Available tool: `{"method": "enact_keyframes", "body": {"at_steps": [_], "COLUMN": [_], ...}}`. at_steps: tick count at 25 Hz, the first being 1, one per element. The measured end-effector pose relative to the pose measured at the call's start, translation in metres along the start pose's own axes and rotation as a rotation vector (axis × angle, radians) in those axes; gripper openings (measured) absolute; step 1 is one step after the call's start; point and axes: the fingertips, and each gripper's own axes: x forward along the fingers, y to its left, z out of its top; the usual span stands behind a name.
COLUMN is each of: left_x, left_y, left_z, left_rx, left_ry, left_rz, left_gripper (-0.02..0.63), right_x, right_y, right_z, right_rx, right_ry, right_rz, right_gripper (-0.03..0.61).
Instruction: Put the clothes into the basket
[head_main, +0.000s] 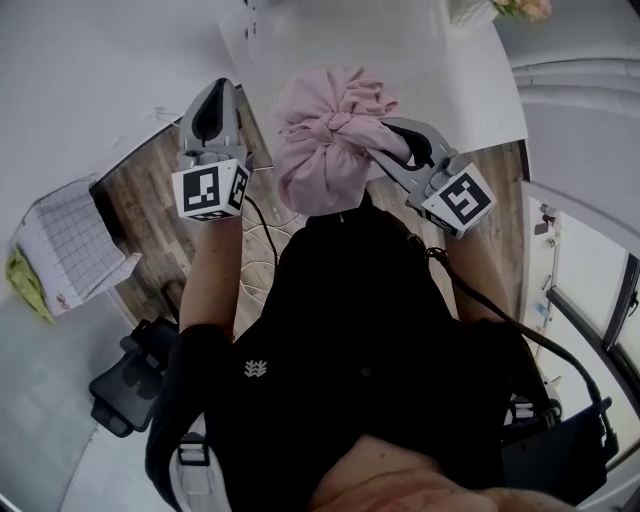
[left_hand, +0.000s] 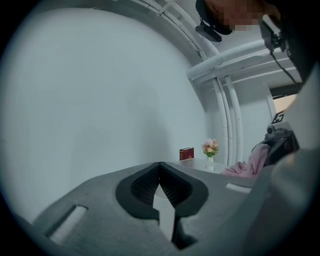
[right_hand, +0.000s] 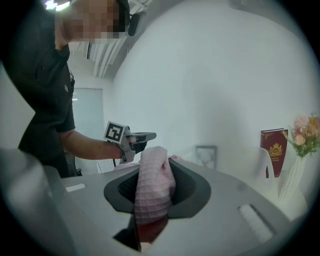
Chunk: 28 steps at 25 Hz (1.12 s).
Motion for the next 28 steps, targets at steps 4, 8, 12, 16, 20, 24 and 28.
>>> {"method": "enact_keyframes", "body": {"at_steps": [4, 8, 12, 16, 20, 24, 28], "left_x": [-0.009, -0.016, -0.012, -0.011, -0.008, -0.004, -0.007], "left_y": [0.006, 0.008, 0.008, 0.004, -0.001, -0.003, -0.003], "left_z": [0.021, 0.038, 0.053, 0.069, 0.085, 0.1, 0.115], "left_rx": [0.002, 0.008, 0.014, 0.024, 0.035, 0.05, 0.061], "left_ry": [-0.024, -0.053, -0.09, -0.114, -0.14, -0.165, -0.192], "left_rz": [0.021, 0.034, 0.043, 0.042, 0.039, 0.037, 0.037], "left_gripper": [-0.002, 0.0, -0.002, -0.002, 0.0, -0.002, -0.002], "right_x": [-0.006, -0.012, -0.018, -0.031, -0.038, -0.042, -0.045], "right_y": [0.003, 0.008, -0.005, -0.02, -0.036, -0.049, -0.06], "right_z": [0.034, 0.061, 0.081, 0.102, 0.12, 0.134, 0.146], "right_rx": [-0.013, -0.069, -0.083, -0.104, -0.122, -0.128, -0.133], "right_ry": [-0.037, -0.097, -0.142, -0.188, -0.218, -0.245, -0.266], "right_rz": [0.0, 0.018, 0.002, -0.03, -0.066, -0.096, -0.127], "right_gripper": [0.106, 0.104, 0.104, 0.104, 0.104, 0.104, 0.104]}}
